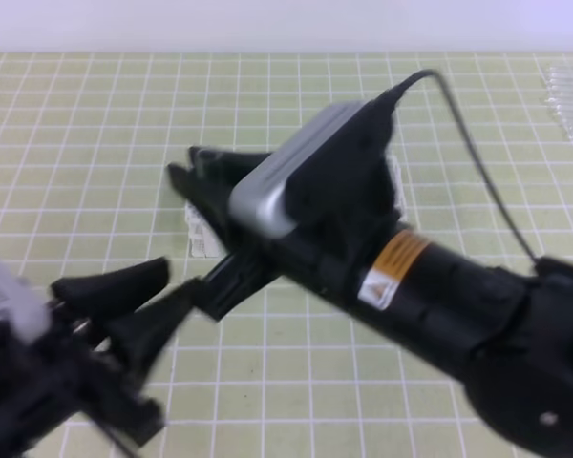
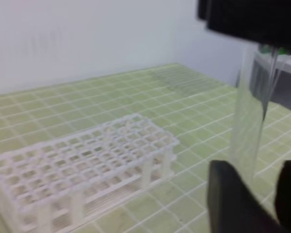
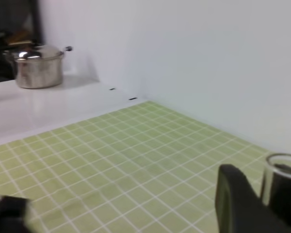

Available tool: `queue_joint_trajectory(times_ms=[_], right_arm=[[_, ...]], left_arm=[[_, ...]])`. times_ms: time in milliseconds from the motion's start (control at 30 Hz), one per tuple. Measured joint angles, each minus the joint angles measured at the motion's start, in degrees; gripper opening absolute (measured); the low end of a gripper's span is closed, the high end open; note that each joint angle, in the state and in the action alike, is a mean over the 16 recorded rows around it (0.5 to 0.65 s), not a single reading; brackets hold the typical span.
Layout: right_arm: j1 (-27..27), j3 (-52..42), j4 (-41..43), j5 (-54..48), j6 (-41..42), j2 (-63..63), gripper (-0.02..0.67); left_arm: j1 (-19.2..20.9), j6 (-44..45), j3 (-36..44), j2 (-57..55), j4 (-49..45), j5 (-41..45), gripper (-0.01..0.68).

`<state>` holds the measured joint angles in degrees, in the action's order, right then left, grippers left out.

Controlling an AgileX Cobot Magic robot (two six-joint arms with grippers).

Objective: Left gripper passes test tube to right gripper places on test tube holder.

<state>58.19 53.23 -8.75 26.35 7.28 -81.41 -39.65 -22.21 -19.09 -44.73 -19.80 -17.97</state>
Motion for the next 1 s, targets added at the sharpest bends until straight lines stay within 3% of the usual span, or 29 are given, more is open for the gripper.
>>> queue_joint_trajectory(times_ms=[333,533,1000], right_arm=[[-0.8,0.0,-2.6,-3.8,3.0,2.6,0.09],[-0.9,0.0,-2.6,-4.6,3.1,3.0,0.09],[-1.0,0.0,-2.6,-4.4,3.5,3.0,0.09]], left_arm=[[0.0,-0.3,0.1,23.6,0.9,22.5,0.021],[0.0,-0.2,2.7,37.4,3.0,32.0,0.0],[0.0,-0.3,17.8,45.5,2.7,25.6,-0.002]])
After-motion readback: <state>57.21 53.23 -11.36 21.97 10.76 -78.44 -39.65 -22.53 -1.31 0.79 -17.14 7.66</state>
